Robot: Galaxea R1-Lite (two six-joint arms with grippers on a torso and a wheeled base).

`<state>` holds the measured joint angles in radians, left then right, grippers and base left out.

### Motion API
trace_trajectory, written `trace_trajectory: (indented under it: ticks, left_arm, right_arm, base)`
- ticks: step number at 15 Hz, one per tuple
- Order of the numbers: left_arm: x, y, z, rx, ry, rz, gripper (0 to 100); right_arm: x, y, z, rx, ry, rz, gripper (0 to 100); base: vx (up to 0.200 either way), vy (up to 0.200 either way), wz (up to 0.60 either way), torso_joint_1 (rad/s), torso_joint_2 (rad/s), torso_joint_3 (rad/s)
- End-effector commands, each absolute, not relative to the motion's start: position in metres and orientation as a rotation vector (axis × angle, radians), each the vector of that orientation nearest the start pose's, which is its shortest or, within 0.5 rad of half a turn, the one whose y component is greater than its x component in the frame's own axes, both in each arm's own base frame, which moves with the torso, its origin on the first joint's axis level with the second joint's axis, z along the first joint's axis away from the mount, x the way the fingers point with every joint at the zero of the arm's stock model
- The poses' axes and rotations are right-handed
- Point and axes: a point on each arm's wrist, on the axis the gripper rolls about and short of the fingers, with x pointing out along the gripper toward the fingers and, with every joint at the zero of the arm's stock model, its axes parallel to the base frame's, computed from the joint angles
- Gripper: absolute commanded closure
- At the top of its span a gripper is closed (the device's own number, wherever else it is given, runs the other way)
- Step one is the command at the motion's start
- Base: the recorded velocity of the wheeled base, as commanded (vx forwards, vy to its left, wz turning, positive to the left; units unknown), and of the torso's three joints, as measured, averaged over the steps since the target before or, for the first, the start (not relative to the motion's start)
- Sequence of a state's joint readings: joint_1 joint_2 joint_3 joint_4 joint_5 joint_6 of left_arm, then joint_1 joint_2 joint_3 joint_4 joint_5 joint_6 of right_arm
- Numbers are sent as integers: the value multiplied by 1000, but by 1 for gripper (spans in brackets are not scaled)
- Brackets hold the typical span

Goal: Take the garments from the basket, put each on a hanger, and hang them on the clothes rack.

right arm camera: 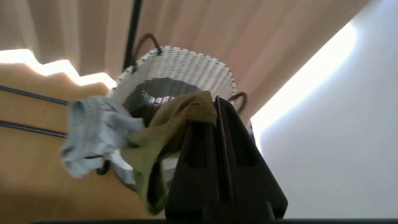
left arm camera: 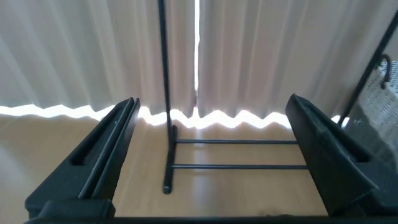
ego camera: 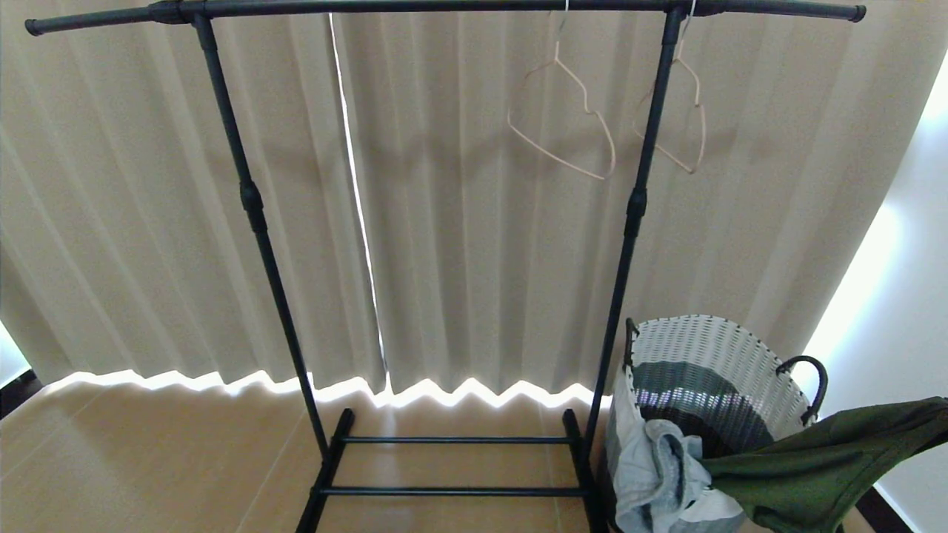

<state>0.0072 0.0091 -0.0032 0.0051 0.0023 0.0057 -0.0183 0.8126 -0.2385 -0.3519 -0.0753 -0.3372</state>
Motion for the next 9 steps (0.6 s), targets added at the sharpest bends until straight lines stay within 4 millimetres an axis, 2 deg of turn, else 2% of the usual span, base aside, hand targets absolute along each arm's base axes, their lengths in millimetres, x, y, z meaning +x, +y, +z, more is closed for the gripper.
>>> trace_trajectory:
  ticks: [1,2,9]
  left_arm:
    - [-22,0,76,6,11,11,0]
    - [-22,0,76,6,11,12,0]
    - [-22,0,76,29,14,9,0]
  right_arm:
    - [82,-3,164,-342,236,-55,100]
    - [82,-3,164,-342,236,-55,100]
    - [82,-3,166,-342,228,-56,100]
  base:
    - [0,200,0,7,7,-2]
    - [0,200,0,-2,2,7]
    - [0,0,0,0,0,0]
